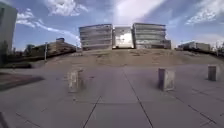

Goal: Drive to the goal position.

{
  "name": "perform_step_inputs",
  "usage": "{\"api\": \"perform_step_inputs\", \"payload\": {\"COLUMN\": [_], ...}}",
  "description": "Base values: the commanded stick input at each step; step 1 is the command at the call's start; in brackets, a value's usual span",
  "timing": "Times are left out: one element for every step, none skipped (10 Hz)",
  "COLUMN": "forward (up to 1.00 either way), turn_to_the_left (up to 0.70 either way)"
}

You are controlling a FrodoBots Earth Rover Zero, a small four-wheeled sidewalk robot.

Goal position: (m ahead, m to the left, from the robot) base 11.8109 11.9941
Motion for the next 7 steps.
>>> {"api": "perform_step_inputs", "payload": {"forward": [0.7,0.7,0.7,0.7,0.7,0.7,0.7], "turn_to_the_left": [0.0,0.0,0.0,0.0,0.0,0.0,0.0]}}
